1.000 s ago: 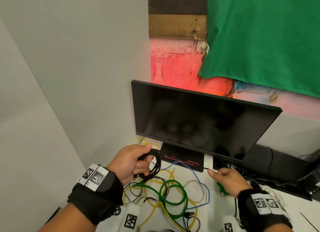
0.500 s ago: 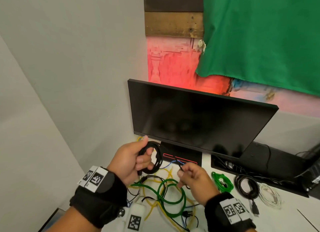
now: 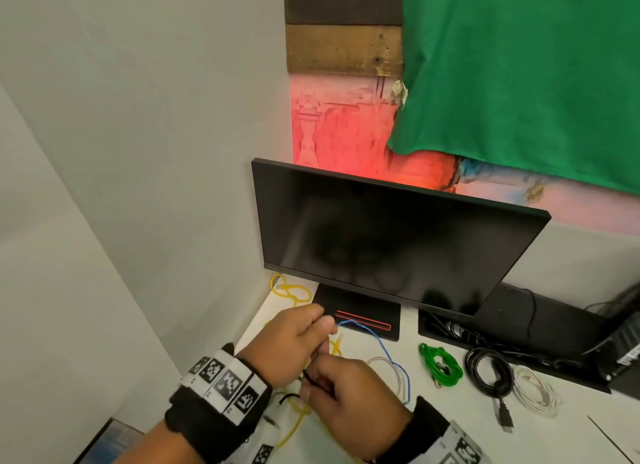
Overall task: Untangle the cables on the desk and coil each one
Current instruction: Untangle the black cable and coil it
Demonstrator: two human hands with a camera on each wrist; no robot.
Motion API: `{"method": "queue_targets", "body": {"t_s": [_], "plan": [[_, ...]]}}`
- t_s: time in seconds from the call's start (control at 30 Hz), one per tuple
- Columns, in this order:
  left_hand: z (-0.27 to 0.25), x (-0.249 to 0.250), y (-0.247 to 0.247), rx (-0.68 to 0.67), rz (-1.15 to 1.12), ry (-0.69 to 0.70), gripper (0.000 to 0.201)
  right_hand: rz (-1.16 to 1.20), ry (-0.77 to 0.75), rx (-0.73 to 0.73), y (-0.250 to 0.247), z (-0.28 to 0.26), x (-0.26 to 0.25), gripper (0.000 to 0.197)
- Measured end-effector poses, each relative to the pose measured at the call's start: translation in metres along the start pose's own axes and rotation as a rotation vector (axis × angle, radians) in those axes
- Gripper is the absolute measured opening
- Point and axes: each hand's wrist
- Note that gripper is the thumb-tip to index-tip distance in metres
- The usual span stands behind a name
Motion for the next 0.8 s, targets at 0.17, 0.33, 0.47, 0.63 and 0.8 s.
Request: {"method": "queue_targets", "body": {"t_s": [0.17, 0.33, 0.47, 0.63, 0.8], "plan": [[-0.008, 0.001, 0.003, -0.098, 0.028, -0.017, 0.039, 0.166, 0.003, 0.074, -0.032, 0.005, 0.007, 0.007], [-0.009, 0.008, 0.006, -0.201, -0.226, -0.124, 0.038, 0.132, 0.145, 0.106, -0.057, 0.011, 0.033, 0.025], [0.0, 0.006, -0.01, -0.059, -0.347, -0.18, 0.042, 0.342, 0.244, -0.019, -0.069, 0.006, 0.045, 0.032], [0.001, -0.002, -0.033, -0.017, -0.343, -0.186, 0.041, 0.814, 0.266, -0.239, -0.087, -0.013, 0.061, 0.014], [0.005, -0.014, -0.044, 0.081, 0.052, -0.155, 0.045, 0.604, 0.265, -0.329, -0.076, -0.028, 0.043, 0.015]]}}
Point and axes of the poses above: each hand's wrist, its own z-axis towards the middle knuckle, its own y-axis out of the palm, x = y × z, and after that the axes turned 6 degrees about -z, right-handed
